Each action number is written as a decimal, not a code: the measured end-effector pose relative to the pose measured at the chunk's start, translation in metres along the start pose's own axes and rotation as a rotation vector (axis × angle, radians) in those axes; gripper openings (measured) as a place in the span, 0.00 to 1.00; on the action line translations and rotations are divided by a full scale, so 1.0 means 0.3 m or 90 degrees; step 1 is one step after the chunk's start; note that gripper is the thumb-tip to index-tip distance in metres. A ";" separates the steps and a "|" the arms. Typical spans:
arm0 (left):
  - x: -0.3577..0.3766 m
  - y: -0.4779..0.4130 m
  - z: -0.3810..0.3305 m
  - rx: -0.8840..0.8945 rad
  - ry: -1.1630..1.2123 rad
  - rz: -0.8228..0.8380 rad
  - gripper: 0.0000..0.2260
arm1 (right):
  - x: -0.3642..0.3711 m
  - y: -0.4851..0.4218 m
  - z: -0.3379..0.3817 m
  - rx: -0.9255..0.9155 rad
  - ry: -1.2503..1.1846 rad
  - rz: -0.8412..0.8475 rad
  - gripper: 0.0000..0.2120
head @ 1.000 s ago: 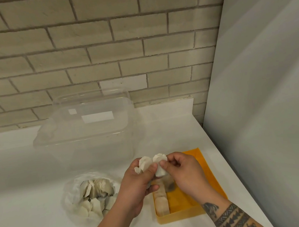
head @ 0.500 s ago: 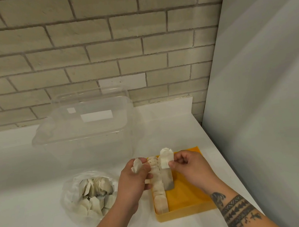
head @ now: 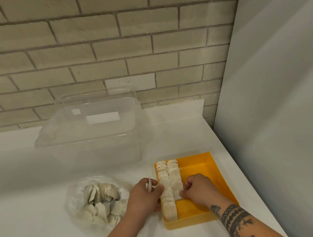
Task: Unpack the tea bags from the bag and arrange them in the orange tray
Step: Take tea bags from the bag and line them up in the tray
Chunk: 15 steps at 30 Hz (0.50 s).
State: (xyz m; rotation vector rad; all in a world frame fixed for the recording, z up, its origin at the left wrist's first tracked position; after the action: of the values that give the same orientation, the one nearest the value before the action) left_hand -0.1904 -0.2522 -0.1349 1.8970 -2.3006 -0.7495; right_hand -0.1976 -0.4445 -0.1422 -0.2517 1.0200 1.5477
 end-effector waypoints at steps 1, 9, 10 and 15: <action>-0.001 0.000 0.002 -0.001 0.002 0.002 0.06 | 0.002 -0.001 0.003 0.003 0.004 -0.001 0.09; -0.004 -0.006 0.002 0.001 -0.005 0.000 0.06 | 0.008 0.002 0.009 0.015 0.034 -0.003 0.13; -0.004 -0.006 0.001 0.001 -0.005 -0.001 0.06 | 0.011 0.003 0.012 0.013 0.039 -0.003 0.13; -0.005 -0.004 0.000 0.001 0.001 -0.001 0.06 | 0.020 0.003 0.015 0.015 0.050 -0.009 0.12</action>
State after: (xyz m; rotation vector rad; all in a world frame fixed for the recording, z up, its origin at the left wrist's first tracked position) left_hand -0.1890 -0.2510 -0.1349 1.9002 -2.2998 -0.7468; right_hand -0.1985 -0.4371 -0.1432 -0.3046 1.0939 1.5221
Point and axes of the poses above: each hand's wrist, its own y-axis away from the middle knuckle, its own x-axis out of the palm, z = x × y, the point moved 1 cm from there along -y, towards the middle knuckle, and after that the axes turned 7 degrees about z, right-handed, at the moved point
